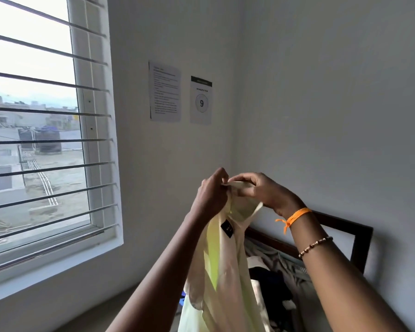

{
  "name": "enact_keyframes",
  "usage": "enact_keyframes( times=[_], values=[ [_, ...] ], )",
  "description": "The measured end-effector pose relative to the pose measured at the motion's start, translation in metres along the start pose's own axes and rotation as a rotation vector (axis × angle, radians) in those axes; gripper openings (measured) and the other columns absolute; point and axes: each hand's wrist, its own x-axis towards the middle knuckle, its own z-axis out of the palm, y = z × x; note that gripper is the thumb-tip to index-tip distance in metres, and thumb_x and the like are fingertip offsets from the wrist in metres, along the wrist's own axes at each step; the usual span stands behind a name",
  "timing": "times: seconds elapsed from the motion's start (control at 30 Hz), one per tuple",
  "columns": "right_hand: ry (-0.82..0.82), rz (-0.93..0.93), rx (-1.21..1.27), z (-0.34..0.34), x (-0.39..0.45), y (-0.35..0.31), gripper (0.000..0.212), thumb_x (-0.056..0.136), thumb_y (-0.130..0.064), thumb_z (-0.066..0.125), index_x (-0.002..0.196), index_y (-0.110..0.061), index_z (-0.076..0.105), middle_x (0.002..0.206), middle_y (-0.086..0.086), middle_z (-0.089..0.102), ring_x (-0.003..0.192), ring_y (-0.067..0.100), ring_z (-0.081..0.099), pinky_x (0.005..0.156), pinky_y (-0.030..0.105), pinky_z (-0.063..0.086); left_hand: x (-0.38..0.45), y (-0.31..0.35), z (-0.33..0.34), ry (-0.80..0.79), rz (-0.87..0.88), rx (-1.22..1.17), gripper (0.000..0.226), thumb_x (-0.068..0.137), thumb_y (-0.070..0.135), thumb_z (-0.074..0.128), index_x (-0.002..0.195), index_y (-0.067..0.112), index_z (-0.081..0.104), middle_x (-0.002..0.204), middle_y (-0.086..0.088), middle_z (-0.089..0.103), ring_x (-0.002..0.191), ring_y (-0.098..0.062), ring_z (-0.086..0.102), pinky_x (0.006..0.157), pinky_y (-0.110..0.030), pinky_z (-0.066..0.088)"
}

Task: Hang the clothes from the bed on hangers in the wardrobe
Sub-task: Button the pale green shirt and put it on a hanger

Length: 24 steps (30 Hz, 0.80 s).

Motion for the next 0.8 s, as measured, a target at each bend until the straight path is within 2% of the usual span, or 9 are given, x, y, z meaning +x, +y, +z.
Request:
enact_keyframes(
  times=[0.1, 0.17, 0.33, 0.4, 0.43, 0.5, 0.6, 0.7, 0.8],
  values=[
    [0.116, -0.017, -0.346, -0.003, 0.004, 0.004, 0.028, 0.085, -0.004, 0.059, 0.105, -0.022, 0.068, 0.108, 0.000, 0.067, 0.104, 0.016, 0.058, 0.095, 0.035, 0.047, 0.000, -0.006, -0.001, 0.078, -0.043, -0.037, 0.020, 0.082, 0.005, 0.056, 0.084, 0.020, 0.043, 0.084, -0.007, 0.061, 0.077, -0.032, 0.052, 0.060, -0.029, 0.034],
    [0.148, -0.055, -0.386, 0.000, 0.007, 0.001, 0.026, 0.089, -0.004, 0.056, 0.107, -0.019, 0.068, 0.108, 0.000, 0.065, 0.102, 0.013, 0.056, 0.092, 0.028, 0.044, -0.010, -0.013, 0.000, 0.040, -0.103, -0.047, 0.015, 0.084, 0.013, 0.061, 0.085, 0.018, 0.047, 0.083, -0.003, 0.060, 0.078, -0.027, 0.054, 0.059, -0.029, 0.036],
    [0.095, 0.074, 0.472, -0.024, -0.002, 0.001, 0.017, 0.084, 0.003, 0.061, 0.097, -0.008, 0.061, 0.080, 0.008, 0.066, 0.065, 0.013, 0.063, 0.065, 0.024, 0.054, -0.064, -0.077, 0.015, -0.460, -0.426, 0.144, 0.025, 0.086, 0.030, 0.065, 0.098, 0.009, 0.065, 0.096, -0.009, 0.065, 0.090, -0.021, 0.060, 0.070, -0.028, 0.042],
    [0.061, 0.101, 0.604, -0.034, -0.009, 0.010, 0.012, 0.087, 0.002, 0.057, 0.091, -0.009, 0.061, 0.075, 0.005, 0.069, 0.063, 0.013, 0.064, 0.062, 0.022, 0.054, -0.074, -0.092, 0.015, -0.409, -0.542, 0.114, 0.027, 0.091, 0.034, 0.057, 0.086, 0.008, 0.060, 0.095, -0.012, 0.064, 0.085, -0.024, 0.059, 0.069, -0.030, 0.042],
    [0.052, 0.105, 0.498, -0.036, -0.011, 0.016, 0.010, 0.089, -0.001, 0.057, 0.091, -0.010, 0.062, 0.080, 0.004, 0.068, 0.070, 0.014, 0.064, 0.064, 0.021, 0.053, -0.071, -0.093, 0.013, -0.326, -0.553, 0.138, 0.032, 0.094, 0.036, 0.053, 0.080, 0.007, 0.057, 0.096, -0.015, 0.065, 0.083, -0.027, 0.058, 0.068, -0.032, 0.042],
    [0.024, 0.146, -0.124, -0.032, -0.015, 0.028, 0.010, 0.088, -0.024, 0.064, 0.093, -0.016, 0.065, 0.094, 0.002, 0.057, 0.087, 0.014, 0.055, 0.075, 0.021, 0.046, -0.061, -0.085, 0.005, -0.160, -0.488, 0.229, 0.037, 0.097, 0.038, 0.045, 0.081, 0.007, 0.057, 0.099, -0.018, 0.065, 0.086, -0.033, 0.059, 0.065, -0.032, 0.039],
    [0.024, 0.234, -0.889, -0.017, -0.023, 0.053, 0.037, 0.066, -0.056, 0.074, 0.080, -0.022, 0.067, 0.097, -0.004, 0.032, 0.094, 0.020, 0.044, 0.081, 0.029, 0.042, -0.039, -0.062, -0.011, -0.079, -0.301, 0.372, 0.033, 0.099, 0.040, 0.037, 0.109, 0.022, 0.064, 0.113, -0.012, 0.055, 0.101, -0.037, 0.057, 0.071, -0.033, 0.038],
    [0.136, 0.053, -1.118, -0.002, -0.033, 0.060, 0.021, 0.086, -0.035, 0.057, 0.088, -0.018, 0.069, 0.106, -0.001, 0.043, 0.111, 0.029, 0.035, 0.089, 0.038, 0.037, -0.020, -0.043, -0.021, -0.028, -0.210, 0.501, 0.032, 0.100, 0.037, 0.038, 0.110, 0.022, 0.064, 0.112, -0.009, 0.055, 0.100, -0.036, 0.057, 0.070, -0.035, 0.040],
    [0.246, -0.147, -1.102, -0.001, -0.026, 0.061, 0.014, 0.086, -0.021, 0.055, 0.094, -0.021, 0.066, 0.101, -0.002, 0.061, 0.109, 0.025, 0.045, 0.092, 0.039, 0.035, -0.005, -0.022, -0.029, 0.039, -0.142, 0.577, 0.031, 0.100, 0.034, 0.041, 0.102, 0.016, 0.066, 0.103, -0.013, 0.066, 0.096, -0.038, 0.061, 0.064, -0.031, 0.036]
  ],
)
